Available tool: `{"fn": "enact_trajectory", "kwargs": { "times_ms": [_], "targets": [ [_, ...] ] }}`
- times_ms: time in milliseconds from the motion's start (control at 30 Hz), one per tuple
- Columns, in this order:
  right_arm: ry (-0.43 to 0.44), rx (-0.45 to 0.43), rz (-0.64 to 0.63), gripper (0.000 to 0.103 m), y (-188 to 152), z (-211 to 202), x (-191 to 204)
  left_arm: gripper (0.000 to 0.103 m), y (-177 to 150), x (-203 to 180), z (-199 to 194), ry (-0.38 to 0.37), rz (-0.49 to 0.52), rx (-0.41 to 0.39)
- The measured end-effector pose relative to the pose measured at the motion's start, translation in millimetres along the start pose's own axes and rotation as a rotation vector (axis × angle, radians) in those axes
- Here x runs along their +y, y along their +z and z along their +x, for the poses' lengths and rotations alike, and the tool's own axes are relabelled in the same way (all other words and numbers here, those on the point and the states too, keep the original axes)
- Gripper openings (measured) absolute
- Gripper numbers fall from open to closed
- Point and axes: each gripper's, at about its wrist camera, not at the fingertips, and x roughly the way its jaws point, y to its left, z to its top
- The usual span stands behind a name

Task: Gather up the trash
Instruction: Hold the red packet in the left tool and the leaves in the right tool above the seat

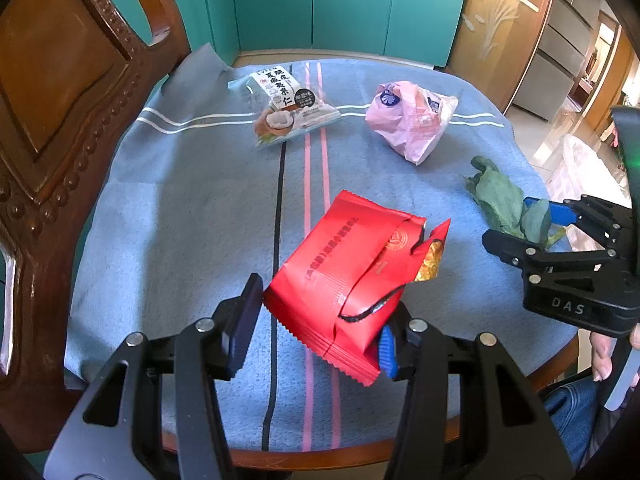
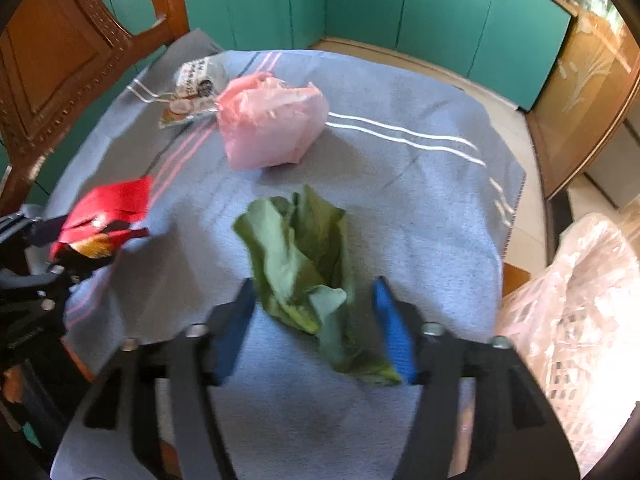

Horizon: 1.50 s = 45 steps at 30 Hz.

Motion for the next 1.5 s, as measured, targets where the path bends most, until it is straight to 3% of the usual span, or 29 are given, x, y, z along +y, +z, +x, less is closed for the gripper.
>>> {"fn": "enact_trajectory", "kwargs": {
  "times_ms": [67,267,333,400,467,600,867,1500],
  "targets": [
    [-0.035,0.012,-0.008,0.069,-1.4,3.6,-1.0,0.052,-0.3,0.6,0.7,0.002,-0.002,0.003],
    [-0.020,0.018,0.009,0.070,-3.3,6.1,-6.0,0.052,-1.5,1.8,1.0,0.000,-0.006,0.006],
    [-0.005,0.012,0.017,0.060,-3.1,4.4,-6.4,0.052,-2.1,2.3,1.3,0.000,-0.007,0.007],
    [0.007,0.004,0.025,0.039,-2.5,1.6,-8.2,0.052,-2.4,2.6,1.5,0.000,-0.007,0.008],
    [0.043,0.001,0.044,0.026,-1.2,0.0,-10.4,0.052,-3.3,2.6,1.5,0.000,-0.008,0.009],
    [0.062,-0.015,0.051,0.018,-1.1,-4.8,-11.4,0.052,-3.1,3.3,0.2,0.000,-0.011,0.002],
    [0.105,-0.100,0.064,0.017,5.4,-33.0,-16.7,0.052,0.2,4.2,-9.2,0.005,-0.019,-0.028],
    [0.099,-0.100,0.072,0.017,3.7,-34.0,-16.8,0.052,-1.2,-2.1,-5.6,0.002,-0.006,-0.012]
  ]
}}
